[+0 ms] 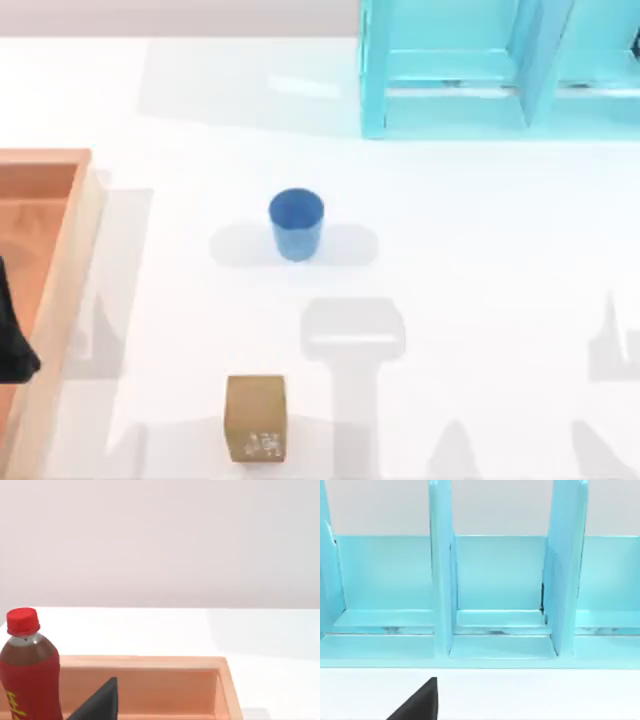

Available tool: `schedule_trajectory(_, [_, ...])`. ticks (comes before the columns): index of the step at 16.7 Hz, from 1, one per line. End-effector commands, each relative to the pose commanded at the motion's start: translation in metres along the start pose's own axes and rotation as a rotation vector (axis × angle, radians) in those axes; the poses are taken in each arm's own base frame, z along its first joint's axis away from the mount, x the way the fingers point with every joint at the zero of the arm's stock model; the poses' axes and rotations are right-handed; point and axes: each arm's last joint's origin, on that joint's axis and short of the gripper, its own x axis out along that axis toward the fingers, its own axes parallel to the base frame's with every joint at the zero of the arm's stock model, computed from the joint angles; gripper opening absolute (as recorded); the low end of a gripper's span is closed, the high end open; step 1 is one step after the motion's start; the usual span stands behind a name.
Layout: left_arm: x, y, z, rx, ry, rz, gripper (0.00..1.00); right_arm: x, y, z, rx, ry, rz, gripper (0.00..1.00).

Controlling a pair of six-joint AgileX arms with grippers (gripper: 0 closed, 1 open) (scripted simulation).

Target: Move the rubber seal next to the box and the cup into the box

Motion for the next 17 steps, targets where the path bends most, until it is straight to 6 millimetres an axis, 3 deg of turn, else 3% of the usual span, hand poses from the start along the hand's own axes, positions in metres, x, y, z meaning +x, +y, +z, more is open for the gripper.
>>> schedule_trajectory(4, [0.0, -0.003, 0.006, -0.023, 0.029, -0.025, 1.0, 0.0, 0.0, 0.0, 0.0, 0.0, 0.0, 1.0])
schedule_trajectory(8, [0.005, -0.015, 0.036, -0.125, 0.205, -0.128, 1.0, 0.0, 0.0, 0.0, 0.0, 0.0, 0.0, 1.0])
schedule_trajectory(13, [0.038, -0.052, 0.07, -0.219, 0.687, -0.227, 1.0, 0.0, 0.0, 0.0, 0.0, 0.0, 0.0, 1.0])
schedule_trajectory(17, [0.075, -0.106, 0.071, -0.18, 1.123, -0.197, 1.0, 0.0, 0.0, 0.0, 0.0, 0.0, 0.0, 1.0])
